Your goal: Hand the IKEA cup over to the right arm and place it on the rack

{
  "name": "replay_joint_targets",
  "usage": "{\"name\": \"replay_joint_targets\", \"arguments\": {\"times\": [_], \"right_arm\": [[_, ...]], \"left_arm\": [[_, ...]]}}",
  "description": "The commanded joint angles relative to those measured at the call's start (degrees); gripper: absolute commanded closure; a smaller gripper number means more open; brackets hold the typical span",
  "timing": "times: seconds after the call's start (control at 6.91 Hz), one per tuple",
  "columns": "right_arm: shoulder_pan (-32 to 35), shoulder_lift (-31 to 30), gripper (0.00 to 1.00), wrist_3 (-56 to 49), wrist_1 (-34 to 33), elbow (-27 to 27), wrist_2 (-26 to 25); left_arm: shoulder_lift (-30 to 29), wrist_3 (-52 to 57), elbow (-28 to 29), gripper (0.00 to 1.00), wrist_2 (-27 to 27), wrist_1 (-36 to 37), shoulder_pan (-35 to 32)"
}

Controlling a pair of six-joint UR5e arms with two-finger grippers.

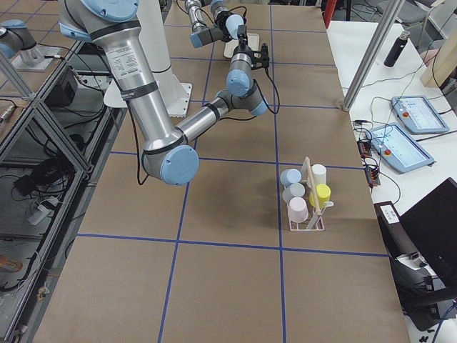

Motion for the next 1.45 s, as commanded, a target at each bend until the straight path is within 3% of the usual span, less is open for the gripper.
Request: {"name": "replay_joint_targets", "arguments": {"times": [0.0,1.3], "right_arm": [[-0.9,0.7,0.04,-9.5,-0.6,-0.1,0.2],[-2.3,0.7,0.04,-10.6,-0.7,0.8,-0.2]], "left_arm": [[-1.1,-0.2,0.6,1.00,0.1,1.0,0.0],[-4.2,-0.3,1.7,1.00,0.3,3.3,0.6]]}}
